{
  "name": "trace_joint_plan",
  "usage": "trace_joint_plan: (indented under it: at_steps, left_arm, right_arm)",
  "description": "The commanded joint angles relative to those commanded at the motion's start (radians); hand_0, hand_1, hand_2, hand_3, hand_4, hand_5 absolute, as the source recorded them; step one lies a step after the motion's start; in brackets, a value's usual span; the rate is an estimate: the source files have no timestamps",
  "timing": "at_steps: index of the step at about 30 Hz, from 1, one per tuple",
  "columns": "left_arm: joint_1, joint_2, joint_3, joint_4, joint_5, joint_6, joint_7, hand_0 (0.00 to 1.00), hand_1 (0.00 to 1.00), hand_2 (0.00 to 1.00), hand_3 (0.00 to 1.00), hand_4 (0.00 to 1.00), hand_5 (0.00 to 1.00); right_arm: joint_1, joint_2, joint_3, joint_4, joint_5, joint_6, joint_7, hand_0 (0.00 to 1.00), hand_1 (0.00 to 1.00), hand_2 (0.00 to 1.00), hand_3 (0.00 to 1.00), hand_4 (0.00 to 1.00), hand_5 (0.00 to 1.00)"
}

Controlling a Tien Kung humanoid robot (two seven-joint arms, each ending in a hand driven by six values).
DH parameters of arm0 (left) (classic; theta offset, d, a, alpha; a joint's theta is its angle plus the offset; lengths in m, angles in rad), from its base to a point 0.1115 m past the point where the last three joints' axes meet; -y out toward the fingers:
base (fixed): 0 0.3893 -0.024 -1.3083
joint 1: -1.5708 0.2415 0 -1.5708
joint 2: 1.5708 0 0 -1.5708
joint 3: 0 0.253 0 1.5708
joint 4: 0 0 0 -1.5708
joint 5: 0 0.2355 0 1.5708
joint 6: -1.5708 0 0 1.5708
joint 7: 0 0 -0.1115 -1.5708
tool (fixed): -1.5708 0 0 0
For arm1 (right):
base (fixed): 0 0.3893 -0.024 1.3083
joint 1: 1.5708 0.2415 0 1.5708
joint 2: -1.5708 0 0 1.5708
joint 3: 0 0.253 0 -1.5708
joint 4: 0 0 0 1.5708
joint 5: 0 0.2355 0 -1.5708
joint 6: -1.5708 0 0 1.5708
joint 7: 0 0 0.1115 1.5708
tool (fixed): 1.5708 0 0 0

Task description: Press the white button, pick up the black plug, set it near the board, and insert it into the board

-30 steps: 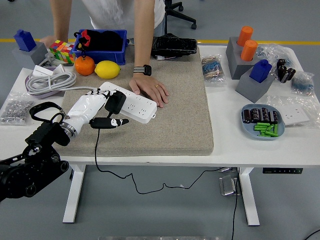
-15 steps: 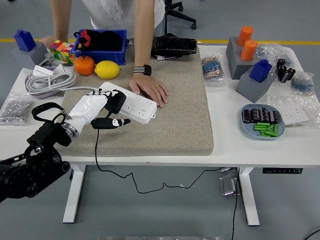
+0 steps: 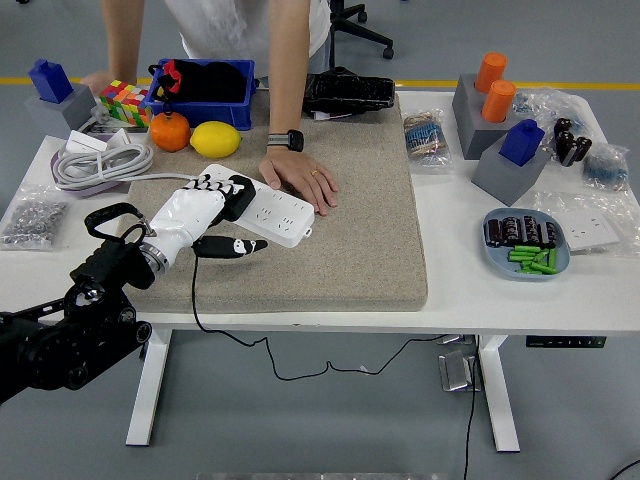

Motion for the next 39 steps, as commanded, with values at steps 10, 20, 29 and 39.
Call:
trace_joint_plan:
  at_steps: [10,20,29,39]
  left_arm:
    - [-0.016,-0.012,0.008,0.013,-0.014,0.007,-0.01,0.983,0.951,0.896,0.853,0.956,0.778]
    - [-0.014,-0.003,-0.05,-0.027,-0.05,0.046,-0.039,0.998,0.989,0.973,0.935,0.957,0.8]
    - [0.007,0.001,-0.127,-0.046,-0.063,0.116,-0.085,0.998,0.998,0.992,0.971,0.959,0.877]
    - [0.078,-0.008,-0.315,-0.065,-0.047,0.135,-0.094,0.998,0.998,0.991,0.955,0.947,0.82]
  right_arm:
    - [0.002,0.0,0.0,0.001,0.002,0.0,0.001,0.863,0.731,0.684,0.732,0.869,0.653]
    - [0.001,0.001,0.004,0.0,-0.001,-0.001,0.002,0.863,0.73,0.682,0.731,0.869,0.653]
    - [-0.001,0.003,0.003,0.001,-0.002,0.0,0.001,0.863,0.729,0.681,0.73,0.869,0.653]
    - [-0.001,0.003,0.006,0.0,-0.004,0.0,0.0,0.863,0.728,0.681,0.731,0.868,0.653]
